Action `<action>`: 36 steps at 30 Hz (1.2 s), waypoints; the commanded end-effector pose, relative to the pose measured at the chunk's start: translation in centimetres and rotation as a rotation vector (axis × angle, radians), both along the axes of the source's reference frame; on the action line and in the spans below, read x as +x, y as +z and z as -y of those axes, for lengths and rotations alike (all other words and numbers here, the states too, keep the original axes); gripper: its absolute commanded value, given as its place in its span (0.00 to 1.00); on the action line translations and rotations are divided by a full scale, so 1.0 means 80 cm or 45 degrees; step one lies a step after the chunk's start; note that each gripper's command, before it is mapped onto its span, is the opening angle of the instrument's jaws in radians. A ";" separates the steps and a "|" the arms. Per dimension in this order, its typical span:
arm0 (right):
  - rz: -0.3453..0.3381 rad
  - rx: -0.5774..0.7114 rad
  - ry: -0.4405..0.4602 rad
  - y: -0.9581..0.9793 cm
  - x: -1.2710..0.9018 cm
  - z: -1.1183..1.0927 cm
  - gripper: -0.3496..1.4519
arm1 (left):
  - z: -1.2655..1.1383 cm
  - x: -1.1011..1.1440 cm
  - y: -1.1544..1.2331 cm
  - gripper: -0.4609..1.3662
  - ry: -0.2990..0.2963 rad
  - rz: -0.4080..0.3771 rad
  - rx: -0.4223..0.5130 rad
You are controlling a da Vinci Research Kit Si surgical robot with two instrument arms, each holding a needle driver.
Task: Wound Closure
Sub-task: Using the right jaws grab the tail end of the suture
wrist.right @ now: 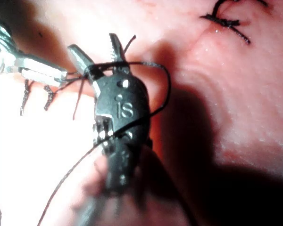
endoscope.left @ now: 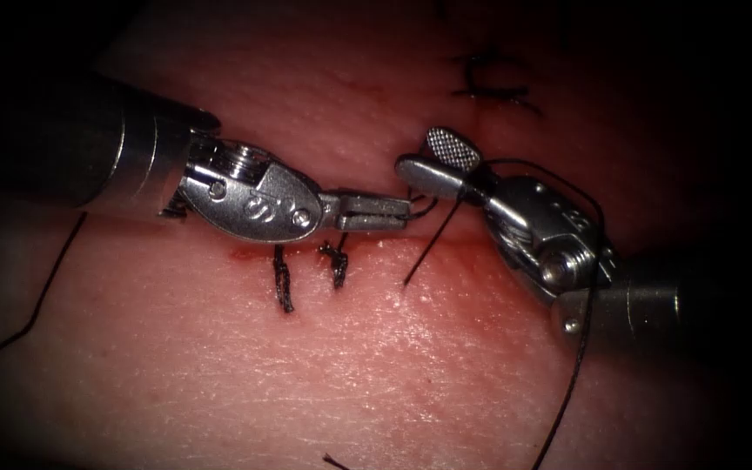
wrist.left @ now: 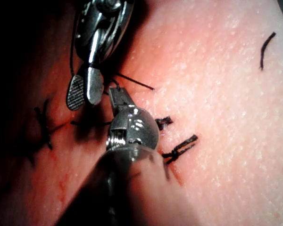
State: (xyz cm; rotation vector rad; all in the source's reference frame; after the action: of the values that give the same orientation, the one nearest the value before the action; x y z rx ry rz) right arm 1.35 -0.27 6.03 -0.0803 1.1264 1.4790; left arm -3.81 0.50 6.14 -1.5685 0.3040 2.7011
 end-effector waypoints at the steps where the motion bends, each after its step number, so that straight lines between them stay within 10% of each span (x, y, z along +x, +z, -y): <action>1: 0.001 0.001 0.001 -0.0002 0.0000 0.0001 0.59 | 0.0000 0.0000 0.0000 0.06 0.002 0.000 0.003; 36: -0.023 -0.032 -0.001 -0.0042 -0.0013 0.0056 0.60 | -0.0002 0.0018 0.0054 0.06 -0.246 0.118 0.392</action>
State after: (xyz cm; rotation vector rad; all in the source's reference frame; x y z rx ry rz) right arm 1.23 -0.72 5.69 -0.0854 1.1594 1.4685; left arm -3.68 0.53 6.56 -1.4927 0.0361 2.3779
